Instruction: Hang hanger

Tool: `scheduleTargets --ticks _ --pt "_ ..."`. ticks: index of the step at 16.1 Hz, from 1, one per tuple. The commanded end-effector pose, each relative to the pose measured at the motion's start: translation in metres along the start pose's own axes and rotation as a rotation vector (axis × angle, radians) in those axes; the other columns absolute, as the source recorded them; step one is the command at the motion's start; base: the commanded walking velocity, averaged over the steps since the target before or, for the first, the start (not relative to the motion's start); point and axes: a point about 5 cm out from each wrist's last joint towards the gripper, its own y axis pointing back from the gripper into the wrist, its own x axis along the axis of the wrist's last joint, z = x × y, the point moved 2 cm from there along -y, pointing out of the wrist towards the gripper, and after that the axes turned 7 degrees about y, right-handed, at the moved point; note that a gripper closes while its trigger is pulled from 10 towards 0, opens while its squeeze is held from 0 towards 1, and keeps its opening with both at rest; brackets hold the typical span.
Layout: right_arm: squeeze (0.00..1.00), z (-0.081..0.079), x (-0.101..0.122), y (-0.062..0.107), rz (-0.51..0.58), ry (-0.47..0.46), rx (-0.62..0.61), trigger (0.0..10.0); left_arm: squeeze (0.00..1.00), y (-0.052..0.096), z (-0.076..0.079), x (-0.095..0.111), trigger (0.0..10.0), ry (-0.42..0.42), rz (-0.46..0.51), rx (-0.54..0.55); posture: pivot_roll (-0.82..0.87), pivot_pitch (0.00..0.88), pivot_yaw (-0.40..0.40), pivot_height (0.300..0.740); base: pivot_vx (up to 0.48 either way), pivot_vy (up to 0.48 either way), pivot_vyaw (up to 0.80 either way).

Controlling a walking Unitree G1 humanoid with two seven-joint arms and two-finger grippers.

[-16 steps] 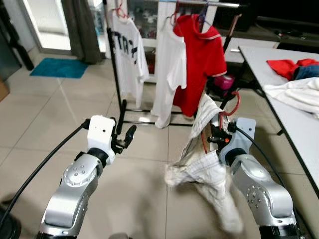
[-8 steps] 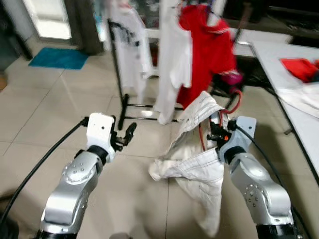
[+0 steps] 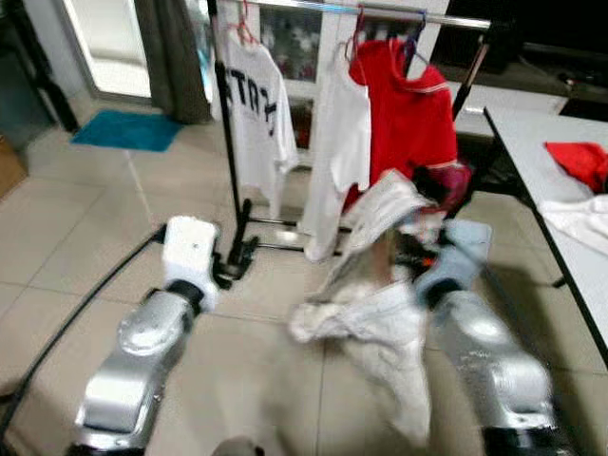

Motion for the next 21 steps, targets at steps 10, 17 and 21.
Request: scheduleTargets --ticks 10,17,21 --pt "0.0 0.0113 0.0191 0.0009 0.086 -0.019 -0.042 10.0 0.0 -0.0049 0.0089 0.0034 10.0 -0.01 0.006 -0.043 0.07 0.02 -0.041 0.74 0.34 0.0 0.29" --pt "0.0 0.0137 0.0192 0.0016 0.09 -0.013 -0.056 10.0 0.0 -0.0062 0.0084 0.0043 10.0 -0.015 0.002 -0.057 0.07 0.016 -0.03 0.74 0.337 0.0 0.0" --pt "0.0 0.0141 0.0191 0.0011 0.089 -0.008 -0.054 10.0 0.0 -0.0079 0.0089 0.0046 10.0 -0.014 0.003 -0.061 0.07 0.013 -0.033 0.74 0.339 0.0 0.0"
